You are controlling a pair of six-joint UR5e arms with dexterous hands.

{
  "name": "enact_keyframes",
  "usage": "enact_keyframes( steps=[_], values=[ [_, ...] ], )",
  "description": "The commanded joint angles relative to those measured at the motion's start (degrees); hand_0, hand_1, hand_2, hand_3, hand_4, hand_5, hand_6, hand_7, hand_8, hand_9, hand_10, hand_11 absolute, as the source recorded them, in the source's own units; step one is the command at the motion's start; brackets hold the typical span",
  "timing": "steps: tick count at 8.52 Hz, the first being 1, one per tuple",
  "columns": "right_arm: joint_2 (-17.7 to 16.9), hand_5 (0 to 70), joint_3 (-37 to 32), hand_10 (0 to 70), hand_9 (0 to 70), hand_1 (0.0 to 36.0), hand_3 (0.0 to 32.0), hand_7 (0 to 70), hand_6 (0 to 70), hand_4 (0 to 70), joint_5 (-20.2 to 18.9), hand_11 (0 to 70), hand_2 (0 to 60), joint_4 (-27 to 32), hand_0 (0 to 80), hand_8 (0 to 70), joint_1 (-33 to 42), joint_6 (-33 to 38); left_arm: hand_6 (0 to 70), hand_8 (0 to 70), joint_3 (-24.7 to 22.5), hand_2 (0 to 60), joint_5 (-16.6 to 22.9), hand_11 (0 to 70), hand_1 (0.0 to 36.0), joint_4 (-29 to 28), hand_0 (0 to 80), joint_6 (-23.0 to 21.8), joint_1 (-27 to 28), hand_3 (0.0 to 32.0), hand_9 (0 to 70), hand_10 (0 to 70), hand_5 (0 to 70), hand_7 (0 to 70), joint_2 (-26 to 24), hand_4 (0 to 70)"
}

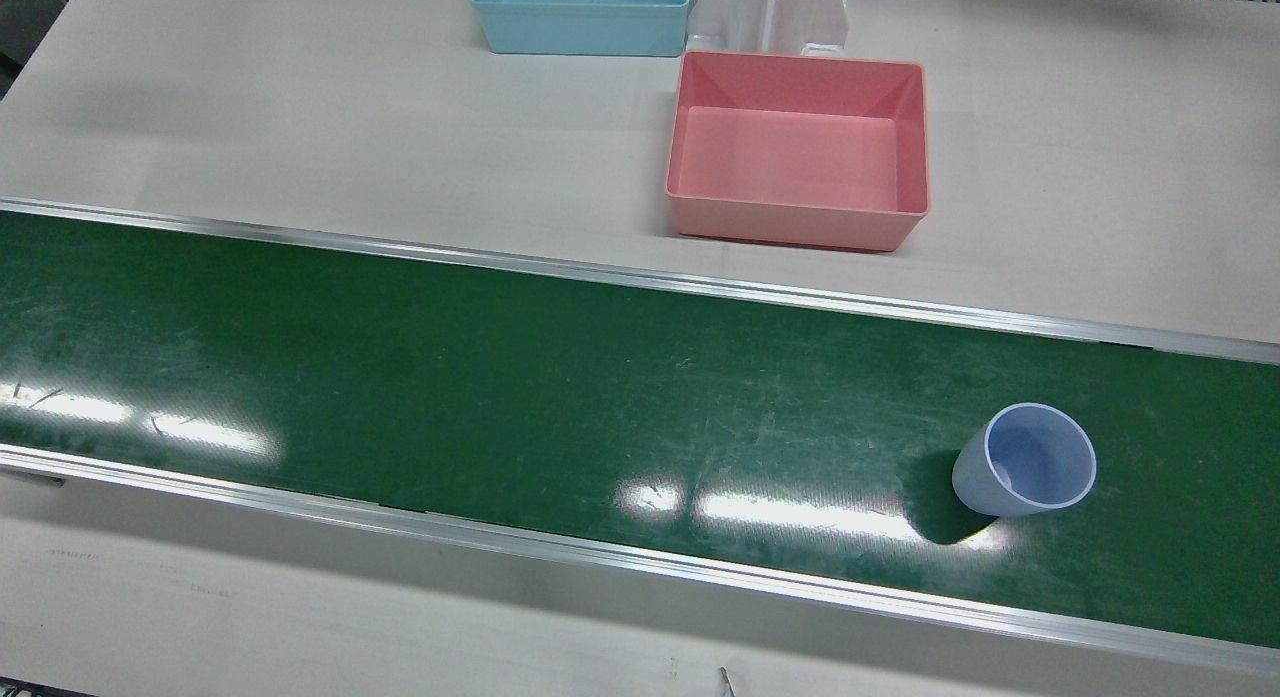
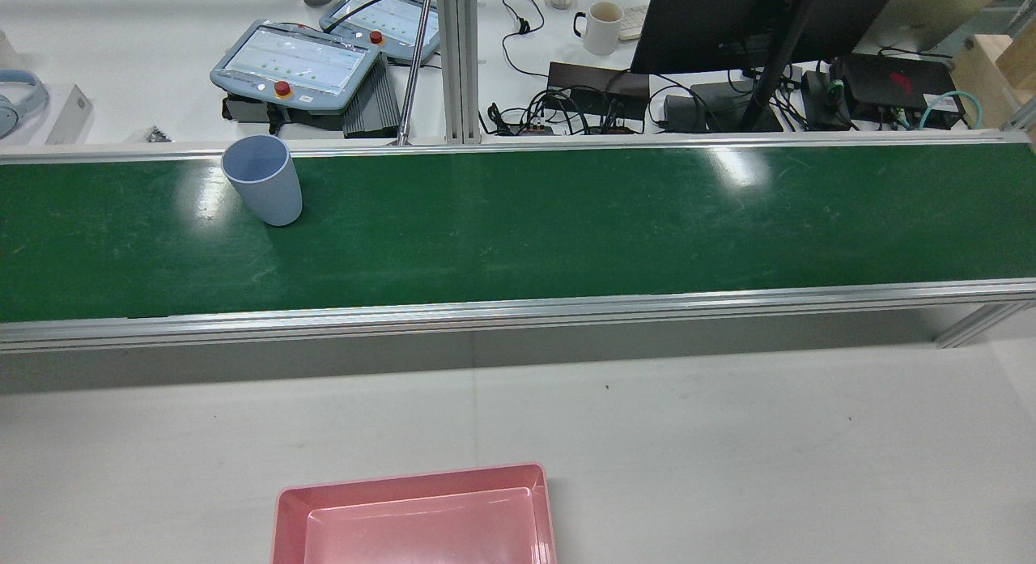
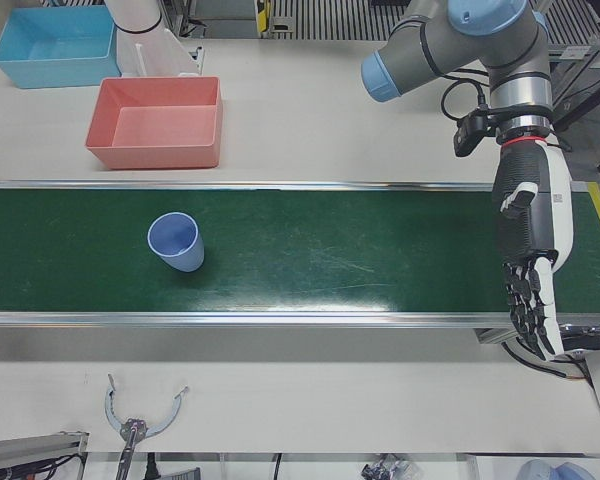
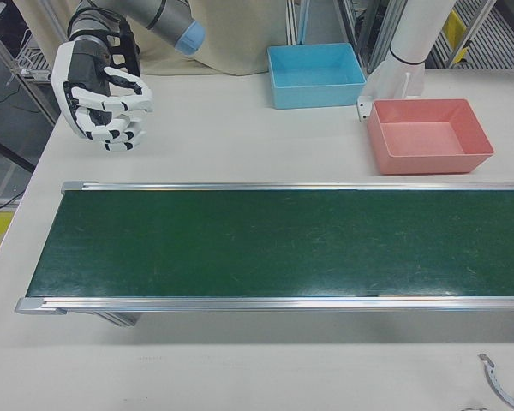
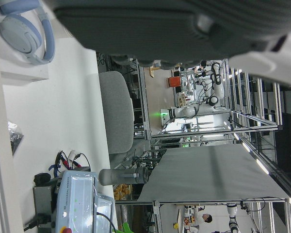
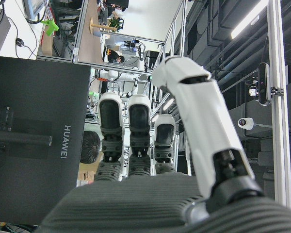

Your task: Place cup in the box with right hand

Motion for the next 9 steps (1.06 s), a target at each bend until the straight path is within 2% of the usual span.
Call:
enact_keyframes(
  steps=[1, 9],
  values=[
    [0.02, 21.1, 0.00, 33.9, 56.2, 36.0, 0.0, 70.0, 21.9, 30.9, 0.01, 51.2, 34.1, -0.08, 80.0, 44.3, 0.00, -0.03, 0.0, 0.0, -0.05, 0.0, -0.08, 0.0, 0.0, -0.01, 0.0, -0.02, 0.07, 0.0, 0.0, 0.0, 0.0, 0.0, 0.00, 0.0],
    [-0.06, 21.0, 0.35, 34.3, 56.7, 36.0, 0.0, 70.0, 22.2, 32.3, 0.01, 51.7, 35.9, 0.01, 80.0, 44.5, 0.00, -0.03, 0.0, 0.0, -0.05, 0.0, 0.00, 0.0, 0.0, 0.08, 0.0, -0.02, -0.02, 0.0, 0.0, 0.0, 0.0, 0.0, 0.00, 0.0]
  ],
)
